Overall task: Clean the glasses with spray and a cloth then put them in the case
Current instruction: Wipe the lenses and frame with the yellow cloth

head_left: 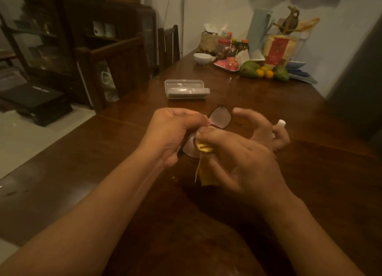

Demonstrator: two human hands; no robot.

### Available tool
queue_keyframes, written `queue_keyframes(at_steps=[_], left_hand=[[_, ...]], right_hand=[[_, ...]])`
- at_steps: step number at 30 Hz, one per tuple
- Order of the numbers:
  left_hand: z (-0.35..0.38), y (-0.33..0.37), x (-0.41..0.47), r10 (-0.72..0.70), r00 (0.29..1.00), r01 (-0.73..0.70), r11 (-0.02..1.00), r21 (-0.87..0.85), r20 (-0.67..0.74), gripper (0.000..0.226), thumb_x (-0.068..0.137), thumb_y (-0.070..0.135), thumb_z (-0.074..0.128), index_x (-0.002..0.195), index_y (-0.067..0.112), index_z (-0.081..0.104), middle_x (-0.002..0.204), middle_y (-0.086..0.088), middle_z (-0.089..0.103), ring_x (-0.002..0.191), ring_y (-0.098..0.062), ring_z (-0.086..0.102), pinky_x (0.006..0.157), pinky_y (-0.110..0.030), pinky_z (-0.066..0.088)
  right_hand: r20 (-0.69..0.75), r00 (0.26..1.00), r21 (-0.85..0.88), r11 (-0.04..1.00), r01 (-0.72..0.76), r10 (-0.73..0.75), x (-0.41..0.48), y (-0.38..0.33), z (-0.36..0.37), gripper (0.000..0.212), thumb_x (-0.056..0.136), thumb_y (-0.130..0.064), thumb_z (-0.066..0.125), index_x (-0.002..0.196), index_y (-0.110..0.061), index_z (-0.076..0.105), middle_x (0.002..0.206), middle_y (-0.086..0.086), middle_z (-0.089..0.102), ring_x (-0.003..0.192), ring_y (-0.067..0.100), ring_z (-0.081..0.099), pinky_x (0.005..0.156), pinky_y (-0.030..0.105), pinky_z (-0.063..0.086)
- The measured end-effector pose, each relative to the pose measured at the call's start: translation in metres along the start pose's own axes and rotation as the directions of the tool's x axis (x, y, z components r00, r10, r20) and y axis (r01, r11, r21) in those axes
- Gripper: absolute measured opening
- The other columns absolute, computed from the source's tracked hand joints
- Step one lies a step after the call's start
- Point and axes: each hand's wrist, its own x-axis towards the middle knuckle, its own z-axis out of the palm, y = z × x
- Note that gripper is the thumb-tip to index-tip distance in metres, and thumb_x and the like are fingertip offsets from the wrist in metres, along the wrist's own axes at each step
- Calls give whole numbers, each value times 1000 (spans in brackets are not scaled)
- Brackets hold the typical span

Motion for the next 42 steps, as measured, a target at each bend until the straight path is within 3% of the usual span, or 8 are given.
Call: queue_keyframes(at_steps=[3, 9, 16, 24, 29, 34, 37, 42], left_hand=[[-1, 2, 0, -18, 1000, 18, 1000, -13, 1, 3, 76, 0, 77, 79, 1, 77, 66, -7, 72, 60, -17, 69, 51, -28, 55], [-3, 3, -1, 1, 1000, -1, 1000, -10, 2, 6, 76, 1, 78, 81, -3, 76, 72, -14, 74, 64, -20, 70, 56, -28, 57], [-2, 2, -2, 48, 999, -47, 999, 19, -15, 3, 77, -1, 77, 80, -1, 77, 77, -15, 76, 70, -23, 74, 63, -33, 61], [1, 3, -2, 58, 997, -58, 998, 15, -43, 14, 73, -5, 79, 64, 6, 77, 61, -8, 72, 57, -15, 69, 50, -23, 54], [-2, 2, -2, 51, 998, -51, 999, 6, -29, 8, 75, -2, 78, 69, 2, 76, 66, -11, 74, 55, -17, 70, 49, -26, 55], [-3, 1, -1, 31, 999, -31, 999, 10, -25, 8, 75, -2, 78, 69, 4, 78, 68, -12, 74, 56, -20, 71, 50, -29, 56], [-3, 1, 0, 23, 999, -23, 1000, 14, -26, 11, 74, -1, 79, 67, 7, 78, 64, -9, 73, 55, -18, 70, 50, -29, 55], [-3, 0, -2, 31, 999, -31, 999, 8, -34, 11, 74, -1, 80, 66, 6, 78, 65, -11, 73, 55, -19, 69, 49, -28, 55]], right_hand=[[44, 999, 47, 999, 6, -8, -2, 3, 5, 37, 98, -37, 58, 135, -31, 60, 144, -17, 53, 140, 31, 41, 97, 58, 39], [74, 987, 52, 989, 138, -142, -7, 9, 3, 31, 98, -31, 66, 129, -34, 67, 141, -17, 59, 131, 30, 53, 90, 59, 38], [-44, 999, -47, 999, -12, 10, -3, 8, -2, 30, 98, -22, 57, 123, -17, 72, 123, 12, 64, 107, 28, 63, 69, 26, 48], [-33, 991, -8, 991, 132, -133, -6, -3, 7, 25, 102, -33, 59, 125, -28, 71, 131, -13, 66, 119, 32, 60, 78, 60, 45], [0, 992, 8, 992, 125, -125, -11, 10, 0, 24, 100, -37, 63, 120, -30, 74, 130, -13, 66, 115, 33, 64, 85, 61, 43], [-19, 998, -38, 997, 67, -68, -8, 9, 2, 32, 102, -35, 56, 130, -25, 67, 136, 0, 62, 125, 29, 54, 96, 46, 44], [8, 996, -54, 994, 94, -94, -8, 4, 5, 36, 103, -41, 50, 135, -31, 63, 142, -5, 58, 131, 31, 41, 87, 57, 45], [10, 980, -97, 975, 201, -201, -10, 9, 0, 29, 102, -39, 59, 129, -36, 68, 139, -13, 59, 123, 32, 51, 81, 60, 43]])
